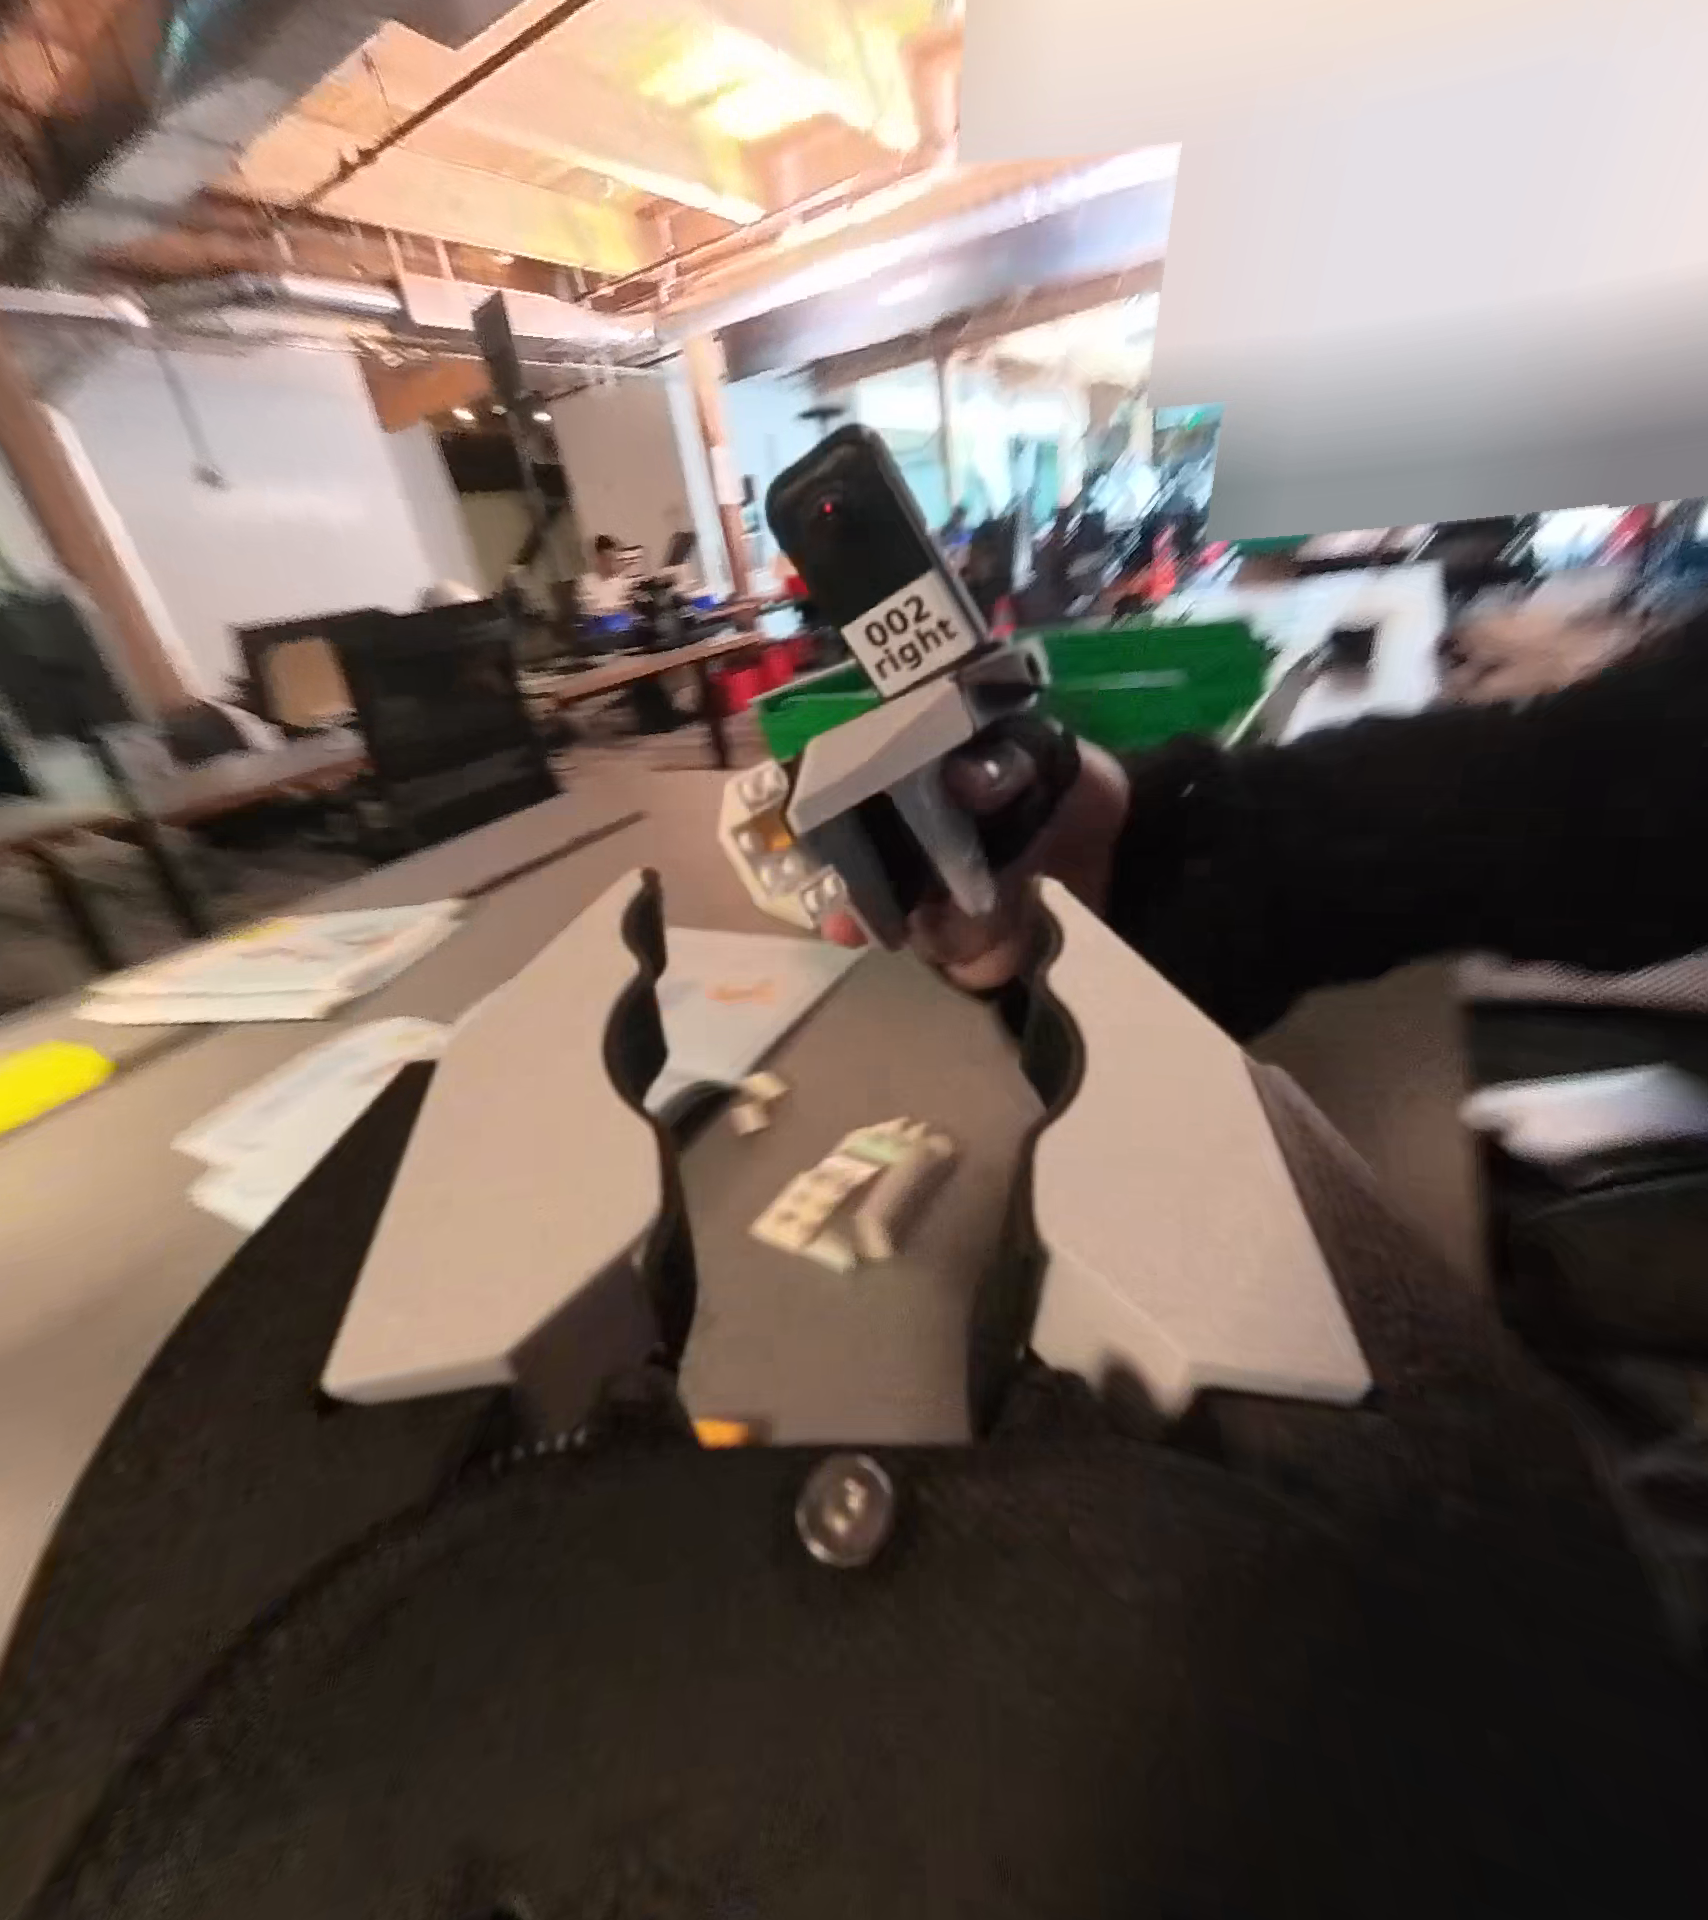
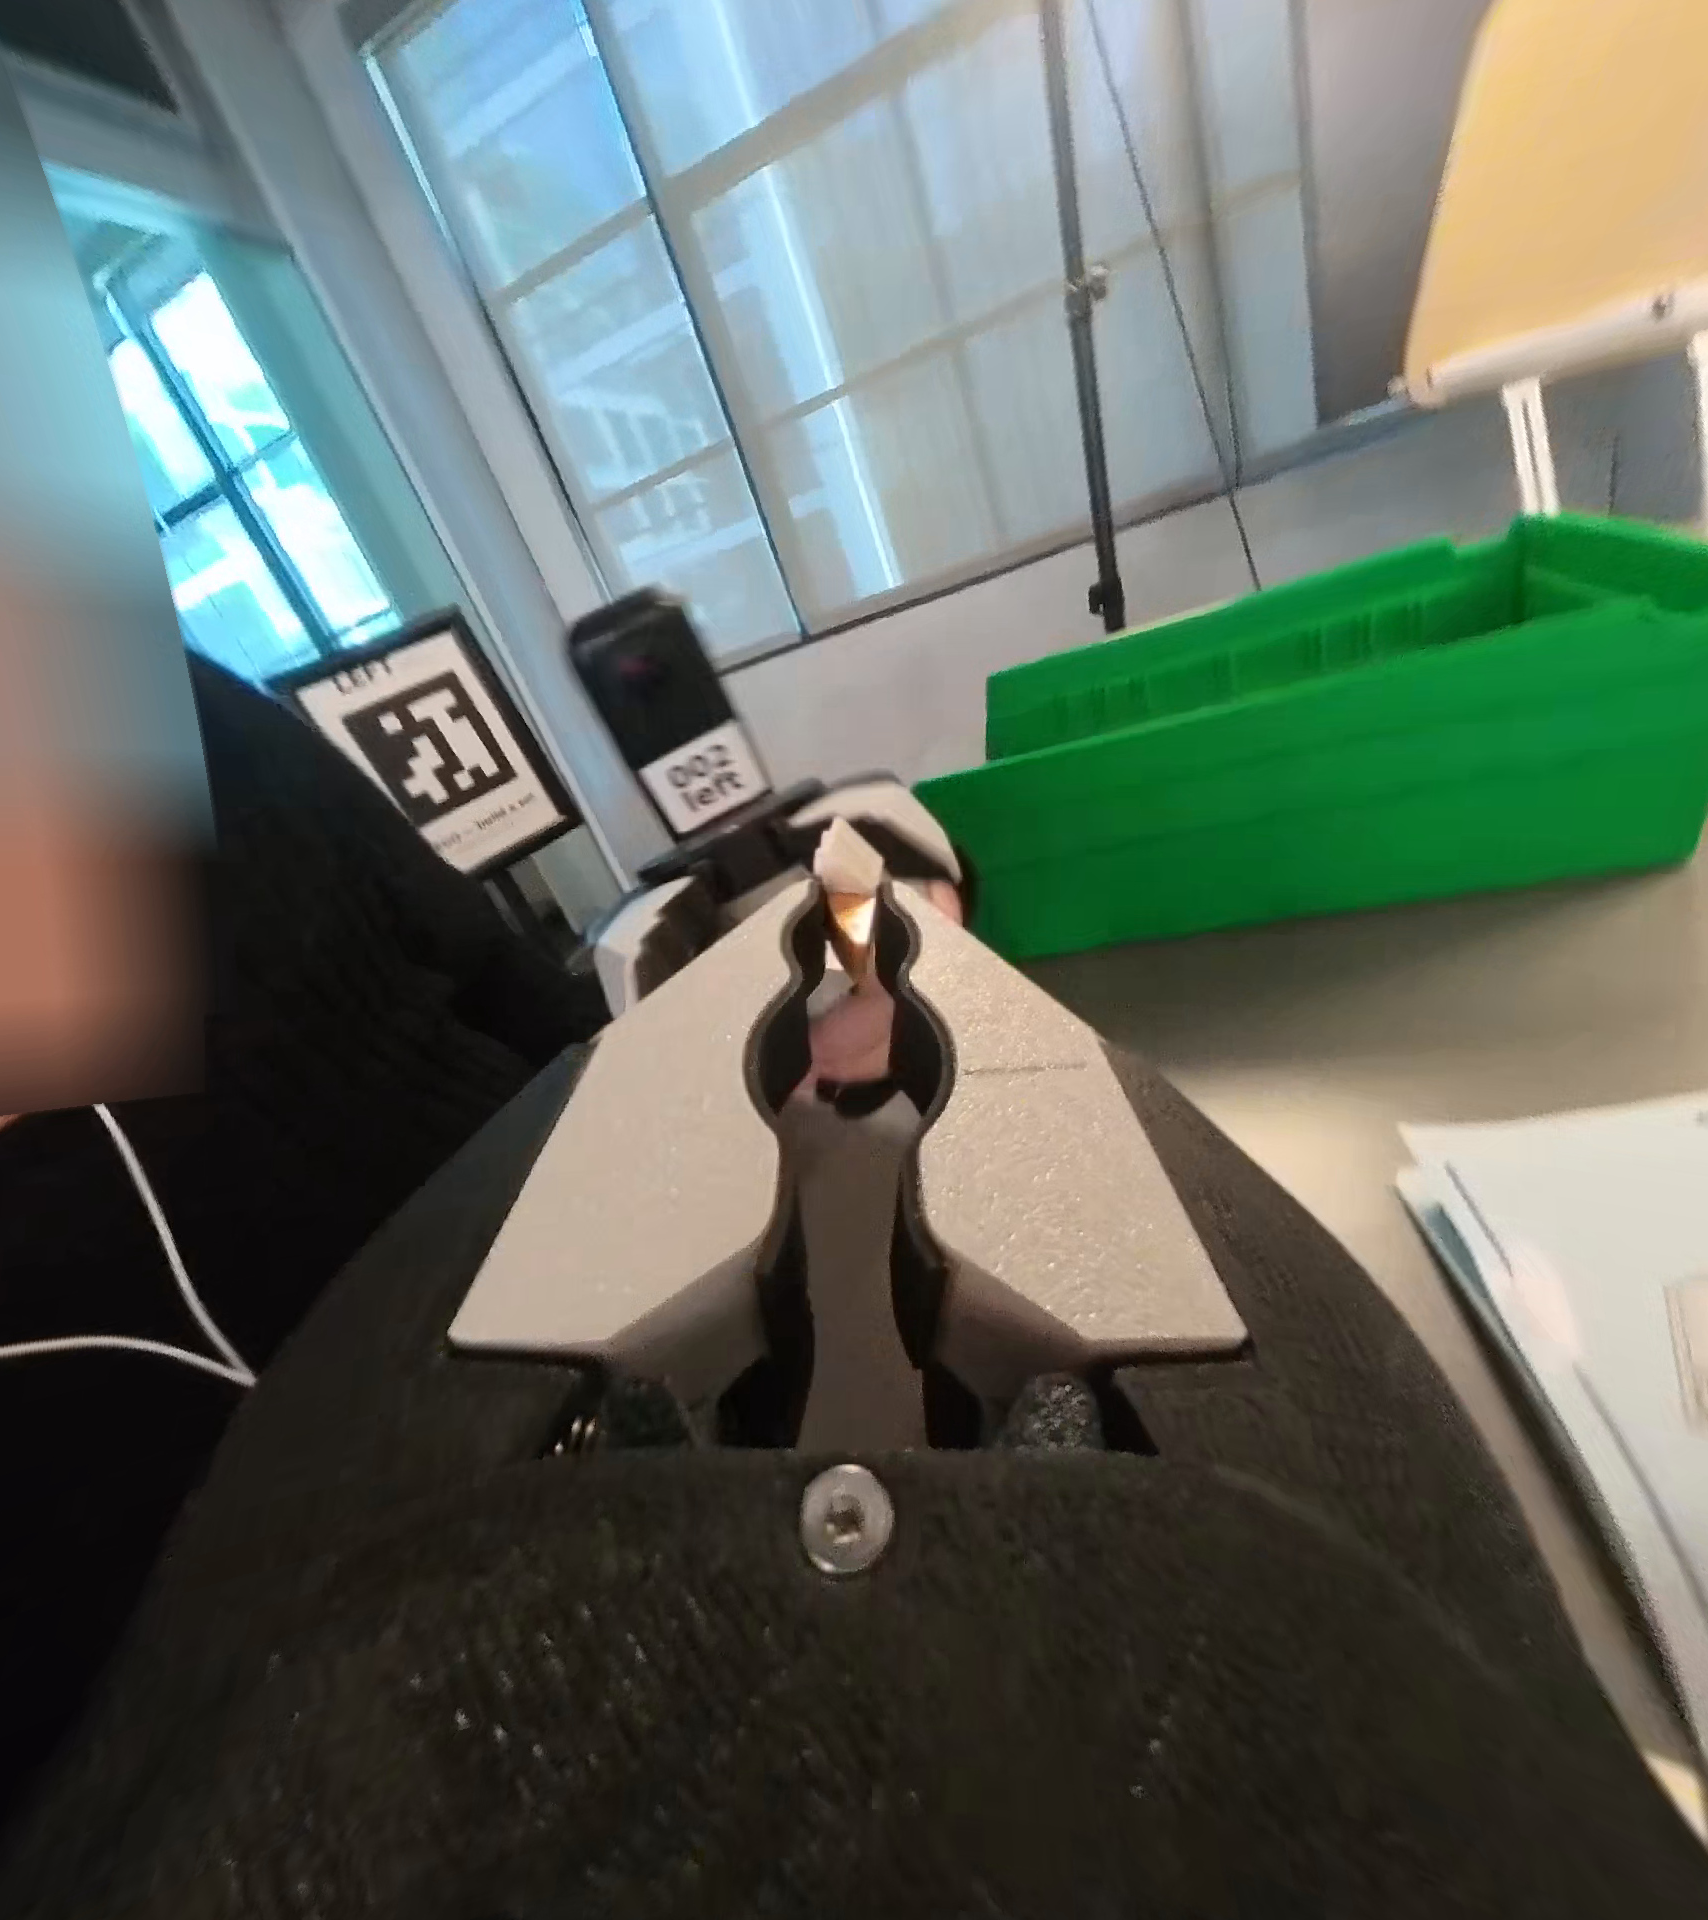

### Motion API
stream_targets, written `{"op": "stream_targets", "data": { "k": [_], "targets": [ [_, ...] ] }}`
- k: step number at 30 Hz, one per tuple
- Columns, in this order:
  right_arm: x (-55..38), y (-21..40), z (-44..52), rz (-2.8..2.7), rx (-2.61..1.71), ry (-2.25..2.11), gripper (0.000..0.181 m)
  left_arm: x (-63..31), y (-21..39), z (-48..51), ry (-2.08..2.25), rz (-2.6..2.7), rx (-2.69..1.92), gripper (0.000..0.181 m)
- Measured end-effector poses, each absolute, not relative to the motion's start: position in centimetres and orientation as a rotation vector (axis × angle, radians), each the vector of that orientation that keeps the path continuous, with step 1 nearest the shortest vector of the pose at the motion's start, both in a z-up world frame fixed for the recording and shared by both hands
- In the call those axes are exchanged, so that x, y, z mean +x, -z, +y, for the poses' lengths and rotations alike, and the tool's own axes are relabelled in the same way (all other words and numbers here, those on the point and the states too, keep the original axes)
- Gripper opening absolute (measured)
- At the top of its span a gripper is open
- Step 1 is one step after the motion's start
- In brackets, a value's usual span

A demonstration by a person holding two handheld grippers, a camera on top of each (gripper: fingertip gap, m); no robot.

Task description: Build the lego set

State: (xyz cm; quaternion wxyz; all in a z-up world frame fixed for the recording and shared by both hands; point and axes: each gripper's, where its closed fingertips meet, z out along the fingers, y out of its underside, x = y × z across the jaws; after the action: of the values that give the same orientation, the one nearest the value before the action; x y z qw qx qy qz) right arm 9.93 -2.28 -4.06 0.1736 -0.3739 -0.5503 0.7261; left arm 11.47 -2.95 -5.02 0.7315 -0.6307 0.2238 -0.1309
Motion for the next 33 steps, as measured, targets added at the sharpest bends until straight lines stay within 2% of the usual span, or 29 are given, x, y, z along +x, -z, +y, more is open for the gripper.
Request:
{"op": "stream_targets", "data": {
  "k": [5,9,12,14,15,22,23,25,26,33],
  "targets": [
    [9.2,5.8,-1.0,-1.554,-1.198,-2.158,0.006,10.8,6.6,-2.3,-0.152,0.778,-1.433,0.069],
    [9.4,6.7,-1.8,-1.652,-1.193,-2.193,0.007,11.0,7.9,-1.7,-0.279,0.931,-1.438,0.07],
    [9.7,7.2,-2.7,-1.711,-1.193,-2.241,0.007,11.1,8.5,-1.3,-0.341,1.002,-1.427,0.06],
    [9.7,7.5,-3.1,-1.733,-1.201,-2.254,0.007,11.3,8.4,-1.3,-0.35,1.021,-1.395,0.038],
    [9.8,7.5,-3.1,-1.735,-1.204,-2.265,0.007,11.4,8.3,-1.4,-0.349,1.024,-1.378,0.034],
    [8.9,7.7,-2.7,-1.661,-1.239,-2.247,0.007,10.4,8.6,-1.0,-0.273,0.948,-1.481,0.033],
    [8.8,7.6,-2.5,-1.638,-1.225,-2.233,0.01,10.2,8.6,-0.9,-0.244,0.916,-1.501,0.033],
    [8.9,6.8,-1.8,-1.59,-1.187,-2.239,0.032,9.5,8.3,-1.0,-0.182,0.839,-1.532,0.033],
    [9.0,6.6,-1.4,-1.576,-1.168,-2.222,0.035,9.2,8.1,-1.1,-0.145,0.799,-1.548,0.034],
    [9.0,7.5,-1.6,-1.694,-1.044,-1.896,0.038,7.9,6.7,-3.9,0.361,0.462,-1.623,0.034]
  ]
}}
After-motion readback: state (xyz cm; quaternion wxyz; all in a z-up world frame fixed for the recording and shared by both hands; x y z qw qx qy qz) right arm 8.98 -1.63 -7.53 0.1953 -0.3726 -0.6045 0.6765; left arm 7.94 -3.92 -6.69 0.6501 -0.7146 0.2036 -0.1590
